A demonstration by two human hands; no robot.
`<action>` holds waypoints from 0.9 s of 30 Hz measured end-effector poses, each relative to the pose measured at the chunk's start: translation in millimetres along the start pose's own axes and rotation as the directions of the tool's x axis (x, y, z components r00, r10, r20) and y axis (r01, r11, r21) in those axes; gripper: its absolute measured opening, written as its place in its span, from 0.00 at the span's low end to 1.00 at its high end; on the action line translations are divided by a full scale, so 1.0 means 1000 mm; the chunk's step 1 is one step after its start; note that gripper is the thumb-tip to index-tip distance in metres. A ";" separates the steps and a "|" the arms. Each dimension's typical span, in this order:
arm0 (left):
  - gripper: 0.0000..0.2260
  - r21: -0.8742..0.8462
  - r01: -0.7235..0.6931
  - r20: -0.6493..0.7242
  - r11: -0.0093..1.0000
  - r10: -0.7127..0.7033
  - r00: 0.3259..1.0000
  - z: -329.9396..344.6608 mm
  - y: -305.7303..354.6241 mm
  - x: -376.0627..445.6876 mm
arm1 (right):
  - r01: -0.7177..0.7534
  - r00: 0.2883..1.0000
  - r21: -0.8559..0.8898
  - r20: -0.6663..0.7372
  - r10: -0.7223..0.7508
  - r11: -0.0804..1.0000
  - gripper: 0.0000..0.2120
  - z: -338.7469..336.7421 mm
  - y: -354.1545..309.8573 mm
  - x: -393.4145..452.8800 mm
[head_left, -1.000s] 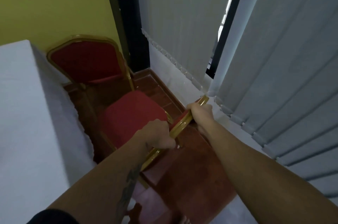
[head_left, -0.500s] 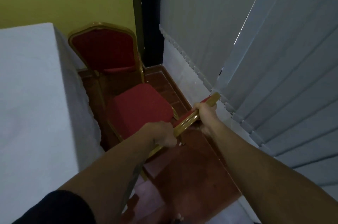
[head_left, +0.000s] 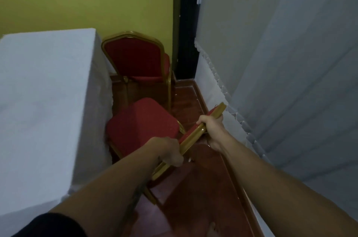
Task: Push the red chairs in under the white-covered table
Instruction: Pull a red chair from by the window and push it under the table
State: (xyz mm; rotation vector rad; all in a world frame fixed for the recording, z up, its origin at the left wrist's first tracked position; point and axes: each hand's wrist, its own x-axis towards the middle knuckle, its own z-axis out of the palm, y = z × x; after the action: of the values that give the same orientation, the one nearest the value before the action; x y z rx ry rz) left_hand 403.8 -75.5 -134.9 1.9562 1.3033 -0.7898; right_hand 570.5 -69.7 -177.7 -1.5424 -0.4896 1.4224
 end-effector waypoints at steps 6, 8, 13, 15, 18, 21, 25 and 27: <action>0.14 -0.155 0.124 -0.060 0.980 -0.135 0.989 -0.007 0.046 0.007 | 0.008 0.990 -0.121 0.141 0.009 0.993 0.40 -0.022 -0.030 0.036; 0.13 -0.224 0.156 -0.074 0.962 -0.176 0.982 -0.007 0.058 0.008 | 0.019 0.984 -0.158 0.179 0.010 0.987 0.37 -0.025 -0.035 0.044; 0.12 -0.400 0.209 -0.132 0.892 -0.282 0.950 -0.008 0.072 0.017 | 0.087 0.965 -0.259 0.260 -0.017 0.962 0.30 -0.021 -0.051 0.068; 0.16 -0.470 0.215 -0.167 0.856 -0.325 0.931 -0.009 0.073 0.023 | 0.095 0.950 -0.293 0.311 0.001 0.951 0.27 -0.016 -0.059 0.076; 0.22 -0.546 0.218 -0.203 0.809 -0.380 0.902 -0.012 0.072 0.032 | 0.106 0.929 -0.352 0.369 0.034 0.930 0.23 -0.002 -0.069 0.085; 0.24 -0.598 0.207 -0.224 0.774 -0.410 0.884 -0.017 0.064 0.038 | 0.133 0.919 -0.381 0.393 0.030 0.915 0.21 0.015 -0.077 0.093; 0.23 -0.642 0.184 -0.227 0.745 -0.413 0.882 -0.026 0.044 0.046 | 0.144 0.909 -0.420 0.414 0.048 0.896 0.20 0.041 -0.082 0.103; 0.23 -0.640 0.186 -0.238 0.745 -0.423 0.875 -0.029 0.036 0.050 | 0.138 0.915 -0.428 0.401 0.051 0.893 0.19 0.053 -0.083 0.110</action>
State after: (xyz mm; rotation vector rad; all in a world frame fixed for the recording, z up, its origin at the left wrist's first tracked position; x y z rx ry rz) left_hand 457.5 -35.8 -149.1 1.4081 1.8680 -0.0838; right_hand 572.7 76.8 -161.9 -1.5691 -1.1694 1.6794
